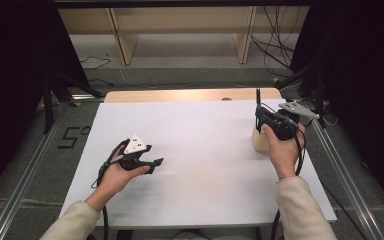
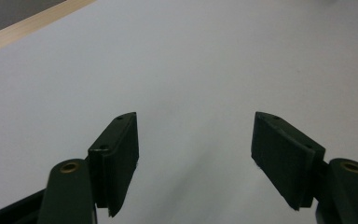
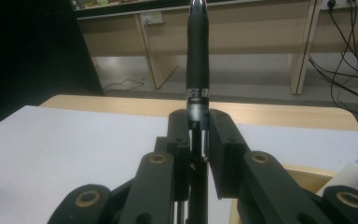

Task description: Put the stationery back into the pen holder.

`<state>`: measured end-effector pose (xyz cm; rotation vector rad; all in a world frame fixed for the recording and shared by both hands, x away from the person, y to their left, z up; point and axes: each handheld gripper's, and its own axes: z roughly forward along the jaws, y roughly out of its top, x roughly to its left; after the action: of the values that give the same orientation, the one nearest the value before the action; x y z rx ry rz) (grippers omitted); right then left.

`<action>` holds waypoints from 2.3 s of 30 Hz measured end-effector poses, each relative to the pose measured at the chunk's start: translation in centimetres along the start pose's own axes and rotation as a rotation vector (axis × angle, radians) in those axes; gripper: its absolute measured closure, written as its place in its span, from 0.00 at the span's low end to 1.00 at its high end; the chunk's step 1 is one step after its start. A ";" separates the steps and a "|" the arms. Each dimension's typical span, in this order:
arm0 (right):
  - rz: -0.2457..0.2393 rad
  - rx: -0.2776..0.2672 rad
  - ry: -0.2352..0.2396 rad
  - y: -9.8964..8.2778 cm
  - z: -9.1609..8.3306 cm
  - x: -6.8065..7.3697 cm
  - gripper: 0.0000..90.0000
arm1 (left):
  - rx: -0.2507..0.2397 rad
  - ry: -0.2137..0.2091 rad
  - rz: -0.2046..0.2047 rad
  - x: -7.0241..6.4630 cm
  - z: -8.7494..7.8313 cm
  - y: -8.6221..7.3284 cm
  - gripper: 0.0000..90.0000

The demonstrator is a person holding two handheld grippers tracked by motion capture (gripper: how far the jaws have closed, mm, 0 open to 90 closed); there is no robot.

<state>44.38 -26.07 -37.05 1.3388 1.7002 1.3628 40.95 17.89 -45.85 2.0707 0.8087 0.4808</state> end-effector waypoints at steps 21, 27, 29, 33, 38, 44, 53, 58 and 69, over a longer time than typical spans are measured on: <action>0.029 -0.054 -0.055 0.9 -0.5 -1.9 0.89 | -0.003 -0.002 -0.005 0.0 0.1 0.0 0.36; 0.031 -0.063 -0.071 1.1 -0.6 -2.4 0.89 | 0.000 -0.003 -0.002 0.0 0.1 0.0 0.36; 0.035 -0.064 -0.077 1.0 -0.6 -2.5 0.89 | 0.000 -0.003 -0.002 0.0 0.1 0.0 0.36; 0.029 -0.058 -0.085 0.9 -0.3 -2.7 0.89 | 0.001 -0.003 -0.002 0.0 0.1 0.0 0.36; 0.021 -0.051 -0.099 0.6 0.0 -2.8 0.89 | 0.001 -0.004 -0.003 0.0 0.1 0.0 0.36; 0.016 -0.042 -0.114 0.2 0.4 -3.2 0.89 | 0.000 -0.003 -0.003 0.0 0.1 0.0 0.36; 0.014 -0.038 -0.125 -0.5 0.9 -3.6 0.89 | 0.000 -0.002 -0.004 0.0 0.1 0.0 0.36; 0.011 -0.031 -0.127 -0.7 1.1 -3.7 0.89 | -0.001 -0.003 -0.004 0.0 0.1 0.0 0.36; 0.008 -0.029 -0.130 -1.2 1.4 -3.9 0.89 | -0.001 -0.002 -0.003 0.0 0.1 0.0 0.36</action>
<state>46.54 -29.20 -39.22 1.3881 1.5851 1.2710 41.01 17.87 -45.89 2.0691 0.8097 0.4771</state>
